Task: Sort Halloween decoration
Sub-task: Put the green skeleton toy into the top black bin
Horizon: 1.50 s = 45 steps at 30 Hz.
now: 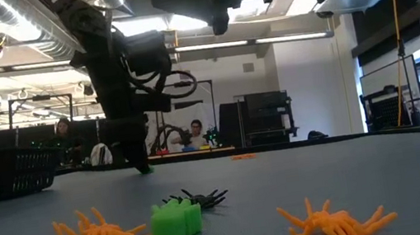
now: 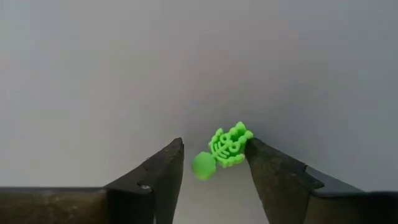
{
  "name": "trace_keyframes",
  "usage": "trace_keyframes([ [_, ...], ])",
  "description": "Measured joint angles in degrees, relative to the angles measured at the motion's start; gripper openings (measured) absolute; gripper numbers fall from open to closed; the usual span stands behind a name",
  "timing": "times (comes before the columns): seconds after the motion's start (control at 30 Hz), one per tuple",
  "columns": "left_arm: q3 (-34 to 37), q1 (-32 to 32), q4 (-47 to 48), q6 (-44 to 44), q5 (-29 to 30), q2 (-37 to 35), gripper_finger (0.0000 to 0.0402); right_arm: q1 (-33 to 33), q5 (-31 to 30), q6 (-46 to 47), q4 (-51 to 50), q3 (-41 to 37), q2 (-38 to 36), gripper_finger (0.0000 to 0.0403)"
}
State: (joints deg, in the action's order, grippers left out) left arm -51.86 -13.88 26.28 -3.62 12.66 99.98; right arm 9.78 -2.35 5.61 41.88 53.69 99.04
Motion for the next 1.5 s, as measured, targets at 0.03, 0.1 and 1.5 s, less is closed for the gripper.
trace_keyframes([
  [0.03, 0.0, 0.1, 0.0, 0.0, -0.2, 0.0, 0.0177, 0.0, 0.0, 0.0, 0.0, 0.0, 0.0, 0.0216],
  [0.1, 0.1, 0.4, 0.0, -0.2, -0.6, 0.1, 0.0158, 0.0, 0.0, 0.0, 0.0, 0.0, 0.0, 0.0216],
  [1.5, 0.4, 25.1, 41.4, 30.6, -4.2, -40.7, 0.0111, 0.0, 0.0, 1.9, -0.6, 0.0, 0.0, 0.0216],
])
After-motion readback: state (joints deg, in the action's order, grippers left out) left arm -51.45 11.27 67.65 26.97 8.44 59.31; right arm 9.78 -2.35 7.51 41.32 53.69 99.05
